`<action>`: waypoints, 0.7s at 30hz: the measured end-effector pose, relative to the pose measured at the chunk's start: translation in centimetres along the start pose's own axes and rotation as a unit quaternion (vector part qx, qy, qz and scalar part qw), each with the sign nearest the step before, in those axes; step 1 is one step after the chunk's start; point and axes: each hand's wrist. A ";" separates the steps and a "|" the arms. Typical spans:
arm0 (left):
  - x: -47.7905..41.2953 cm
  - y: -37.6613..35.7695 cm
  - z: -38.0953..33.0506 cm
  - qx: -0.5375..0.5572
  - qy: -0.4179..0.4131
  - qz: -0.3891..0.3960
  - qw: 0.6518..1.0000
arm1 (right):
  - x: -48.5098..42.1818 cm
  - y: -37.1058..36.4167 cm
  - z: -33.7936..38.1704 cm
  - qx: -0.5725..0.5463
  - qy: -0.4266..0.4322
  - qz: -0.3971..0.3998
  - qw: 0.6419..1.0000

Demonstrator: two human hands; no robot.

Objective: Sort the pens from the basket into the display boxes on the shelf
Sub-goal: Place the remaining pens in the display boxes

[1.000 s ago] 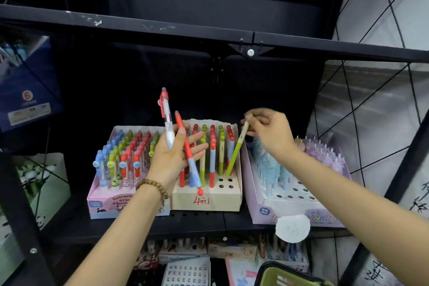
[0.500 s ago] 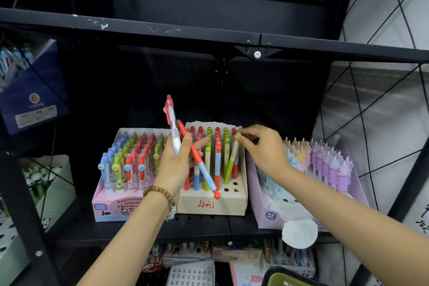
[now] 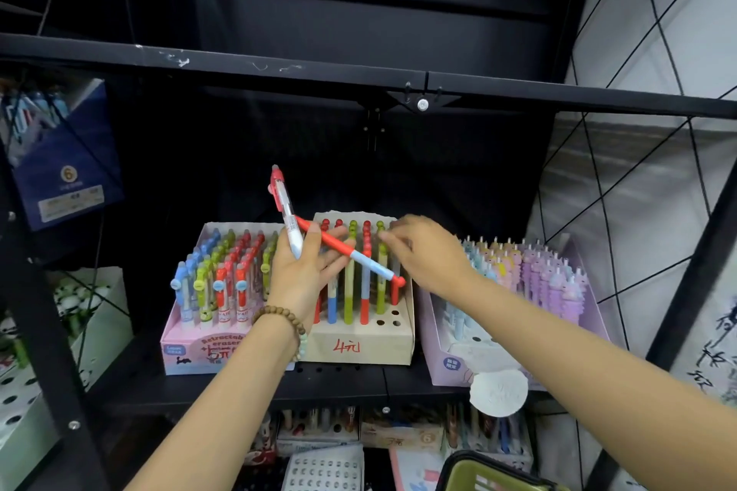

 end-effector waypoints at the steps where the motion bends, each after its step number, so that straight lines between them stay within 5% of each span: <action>1: 0.1 0.1 -0.1 0.016 0.001 -0.002 1.000 | 0.6 0.2 0.2 -0.127 -0.032 -0.026 0.991; 3: 0.3 0.0 -0.2 0.041 -0.002 -0.003 0.999 | 1.8 0.9 0.9 -0.357 -0.100 -0.010 0.929; 6: 0.7 -1.0 -0.2 0.057 0.002 0.008 0.998 | 3.6 1.2 1.4 -0.485 -0.157 0.076 0.857; 11: 1.2 -1.5 -0.2 -0.133 0.038 0.049 0.989 | 3.6 3.7 0.5 -0.643 -0.206 -0.084 0.733; 12: 1.2 -1.0 0.0 -0.204 0.031 0.045 0.977 | 3.3 4.7 -0.1 -0.642 -0.204 -0.112 0.731; 15: 1.0 0.7 0.3 -0.319 0.013 0.046 0.947 | 2.7 6.3 -1.8 -0.534 -0.171 -0.130 0.818; 21: 1.5 2.0 0.4 -0.249 0.016 0.061 0.966 | 1.7 3.5 -2.8 -0.369 -0.122 -0.080 0.918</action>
Point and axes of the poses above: each hand's wrist, its own x-axis away from the middle knuckle, its own y-axis out of the back of the hand, z = x × y, and after that the axes turned 12 degrees about -x, right-handed
